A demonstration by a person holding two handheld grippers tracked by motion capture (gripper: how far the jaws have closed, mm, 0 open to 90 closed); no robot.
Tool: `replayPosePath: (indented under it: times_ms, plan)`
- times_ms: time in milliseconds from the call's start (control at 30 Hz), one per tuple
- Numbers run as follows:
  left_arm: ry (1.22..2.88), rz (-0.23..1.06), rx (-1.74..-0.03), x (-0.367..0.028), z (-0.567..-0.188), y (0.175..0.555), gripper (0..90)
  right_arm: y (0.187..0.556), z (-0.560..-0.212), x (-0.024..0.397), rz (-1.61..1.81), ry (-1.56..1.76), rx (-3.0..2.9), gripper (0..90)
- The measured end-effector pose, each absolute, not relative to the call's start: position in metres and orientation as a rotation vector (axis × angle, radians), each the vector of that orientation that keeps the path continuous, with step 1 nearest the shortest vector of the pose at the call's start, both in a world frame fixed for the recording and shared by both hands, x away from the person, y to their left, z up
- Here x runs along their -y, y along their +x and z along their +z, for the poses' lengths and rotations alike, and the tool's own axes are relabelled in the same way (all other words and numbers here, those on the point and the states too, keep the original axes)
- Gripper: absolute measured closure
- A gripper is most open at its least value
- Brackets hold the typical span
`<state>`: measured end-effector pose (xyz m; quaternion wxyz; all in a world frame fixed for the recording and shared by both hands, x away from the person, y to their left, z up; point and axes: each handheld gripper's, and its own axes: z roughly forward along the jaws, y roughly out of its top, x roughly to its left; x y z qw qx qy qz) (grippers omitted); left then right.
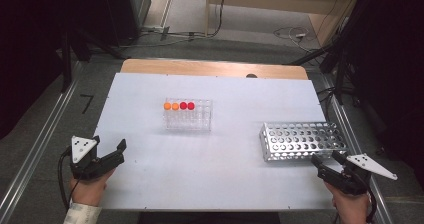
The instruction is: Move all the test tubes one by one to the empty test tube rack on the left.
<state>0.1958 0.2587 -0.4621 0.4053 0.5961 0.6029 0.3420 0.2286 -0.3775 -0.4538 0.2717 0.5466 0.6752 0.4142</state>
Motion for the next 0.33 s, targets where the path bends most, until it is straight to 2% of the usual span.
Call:
replayPosePath:
  times_ms: [333]
  plan:
    - [1.505,0.863,-1.531,-0.2602,-0.4646,0.1960,17.6,0.2295,-0.4543,0.3783,1.110,1.474,-1.816,20.9]
